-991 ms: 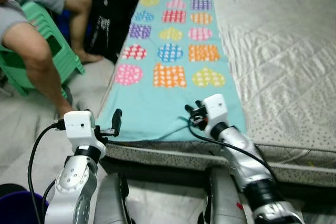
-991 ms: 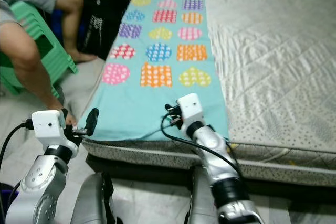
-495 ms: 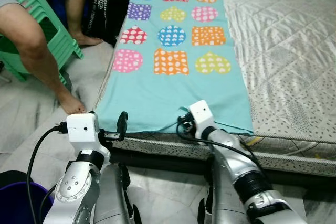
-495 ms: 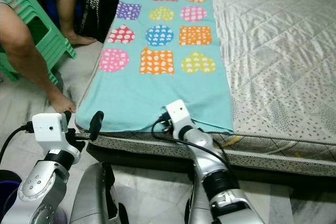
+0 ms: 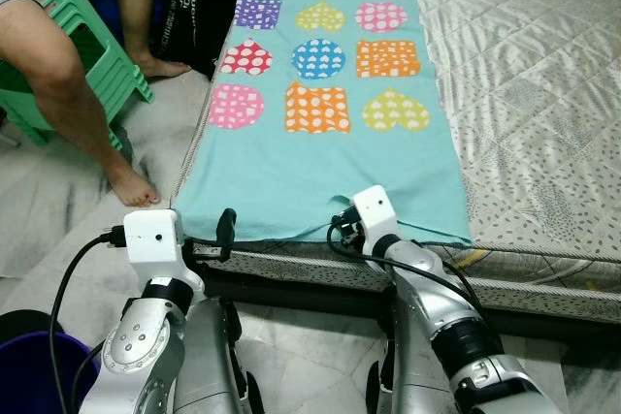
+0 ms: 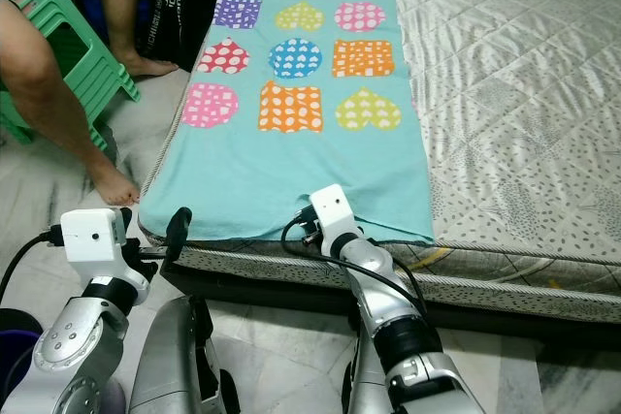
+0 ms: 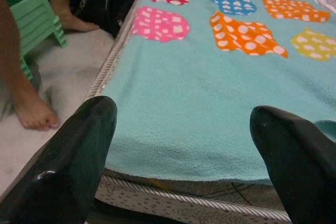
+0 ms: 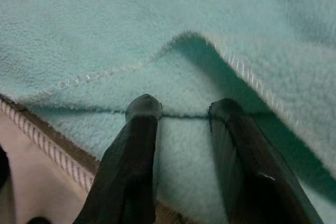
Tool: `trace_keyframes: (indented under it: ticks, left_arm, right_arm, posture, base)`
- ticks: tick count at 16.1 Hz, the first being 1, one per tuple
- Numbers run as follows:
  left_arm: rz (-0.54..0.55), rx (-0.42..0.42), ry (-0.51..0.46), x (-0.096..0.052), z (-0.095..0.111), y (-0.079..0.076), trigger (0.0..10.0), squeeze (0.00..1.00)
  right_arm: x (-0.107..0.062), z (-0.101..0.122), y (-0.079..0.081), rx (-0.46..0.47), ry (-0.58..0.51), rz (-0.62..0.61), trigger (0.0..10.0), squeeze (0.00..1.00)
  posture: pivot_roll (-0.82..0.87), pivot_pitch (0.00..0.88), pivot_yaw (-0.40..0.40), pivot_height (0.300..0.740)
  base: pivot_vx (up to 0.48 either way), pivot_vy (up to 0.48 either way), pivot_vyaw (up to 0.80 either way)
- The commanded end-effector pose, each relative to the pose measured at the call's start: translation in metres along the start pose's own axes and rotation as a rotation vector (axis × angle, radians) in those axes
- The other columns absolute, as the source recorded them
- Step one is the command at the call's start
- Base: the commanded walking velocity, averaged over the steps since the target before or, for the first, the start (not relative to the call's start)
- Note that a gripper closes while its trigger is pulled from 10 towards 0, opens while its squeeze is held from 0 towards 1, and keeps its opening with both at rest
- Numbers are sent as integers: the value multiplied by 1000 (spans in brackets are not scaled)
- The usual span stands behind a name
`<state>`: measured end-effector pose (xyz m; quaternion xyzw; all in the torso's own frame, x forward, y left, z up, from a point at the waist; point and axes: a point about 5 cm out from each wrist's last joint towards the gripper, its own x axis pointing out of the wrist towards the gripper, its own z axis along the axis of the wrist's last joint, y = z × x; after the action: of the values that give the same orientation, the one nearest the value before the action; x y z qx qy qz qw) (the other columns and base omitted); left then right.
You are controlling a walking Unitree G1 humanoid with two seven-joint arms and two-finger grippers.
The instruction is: Clean up the room
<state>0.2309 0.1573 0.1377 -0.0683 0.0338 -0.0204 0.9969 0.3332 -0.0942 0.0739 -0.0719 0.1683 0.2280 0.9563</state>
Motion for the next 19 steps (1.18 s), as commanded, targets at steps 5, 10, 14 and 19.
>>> trace_keyframes:
  ticks: [5, 10, 14, 19]
  left_arm:
    - [36, -50, 52, -3, -6, 7, 10000, 0]
    - [25, -101, 78, 1, -9, 5, 10000, 0]
    - [48, -143, 97, 3, -11, 9, 10000, 0]
    - [39, -151, 104, 5, -11, 8, 10000, 0]
  right_arm:
    - [-12, -3, -1, 95, 59, 139, 10000, 0]
    - [-9, 3, 1, 483, 31, 112, 10000, 0]
    - [-6, 8, 11, 674, 25, 106, 10000, 0]
    - [-2, 16, 6, 760, -40, -22, 10000, 0]
  posture:
    - [-19, 215, 40, 533]
    - [-23, 207, 43, 533]
    - [-17, 195, 41, 533]
    - [-23, 187, 44, 533]
  base:
    - [0, 0, 0]
    - [0, 0, 0]
    - [0, 0, 0]
    - [0, 0, 0]
